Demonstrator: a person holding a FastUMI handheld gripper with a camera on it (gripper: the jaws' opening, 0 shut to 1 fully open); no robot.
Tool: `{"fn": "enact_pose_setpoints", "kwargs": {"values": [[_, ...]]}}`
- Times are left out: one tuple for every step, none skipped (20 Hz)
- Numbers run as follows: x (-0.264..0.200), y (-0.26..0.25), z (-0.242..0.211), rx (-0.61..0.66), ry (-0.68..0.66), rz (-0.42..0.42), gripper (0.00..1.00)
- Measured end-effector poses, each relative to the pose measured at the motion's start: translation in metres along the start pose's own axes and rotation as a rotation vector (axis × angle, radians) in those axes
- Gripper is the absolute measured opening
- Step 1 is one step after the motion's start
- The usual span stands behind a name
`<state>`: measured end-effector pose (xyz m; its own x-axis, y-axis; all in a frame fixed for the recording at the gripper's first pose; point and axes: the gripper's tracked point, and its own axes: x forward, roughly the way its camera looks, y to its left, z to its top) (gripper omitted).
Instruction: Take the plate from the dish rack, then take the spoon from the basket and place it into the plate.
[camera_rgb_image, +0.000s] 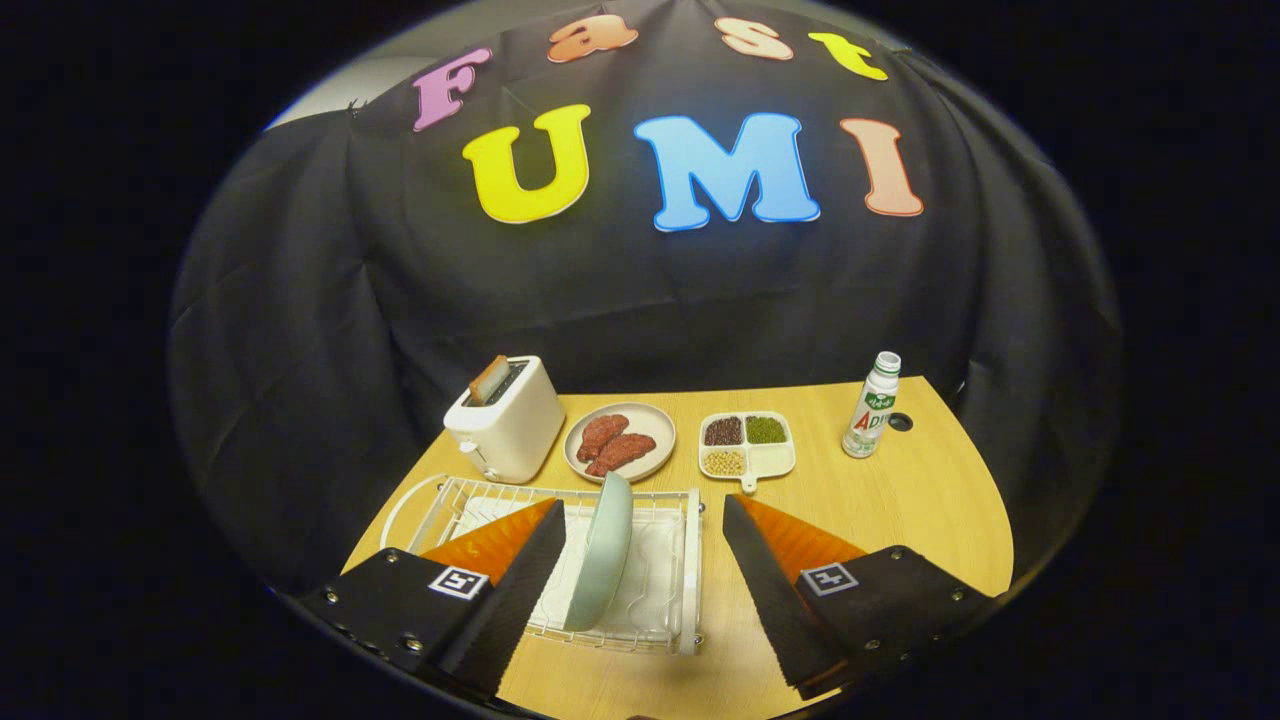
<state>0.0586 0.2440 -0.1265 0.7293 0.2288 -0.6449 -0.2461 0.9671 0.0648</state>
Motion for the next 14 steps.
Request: {"fn": "enact_pose_setpoints", "kwargs": {"values": [[0.008,0.004,-0.005,-0.008,0.032,-0.011,0.98],[0.016,0.006,-0.014,-0.026,0.073,-0.027,0.98],[0.021,0.009,-0.019,-0.037,0.103,-0.035,0.98],[0.027,0.011,-0.023,-0.038,0.129,-0.048,0.98],[0.035,0.013,-0.026,-0.035,0.147,-0.057,0.98],[0.040,0.014,-0.028,-0.035,0.161,-0.072,0.97],[0.044,0.014,-0.033,-0.042,0.178,-0.099,0.97],[0.048,0.014,-0.037,-0.044,0.194,-0.128,0.95],[0.054,0.010,-0.040,-0.037,0.213,-0.160,0.95],[0.058,0.006,-0.043,-0.031,0.231,-0.194,0.90],[0.062,0.003,-0.045,-0.027,0.247,-0.228,0.88],[0.066,0.000,-0.050,-0.027,0.269,-0.266,0.86],[0.071,-0.001,-0.052,-0.031,0.284,-0.292,0.82],[0.070,-0.003,-0.055,-0.037,0.302,-0.337,0.73]]}}
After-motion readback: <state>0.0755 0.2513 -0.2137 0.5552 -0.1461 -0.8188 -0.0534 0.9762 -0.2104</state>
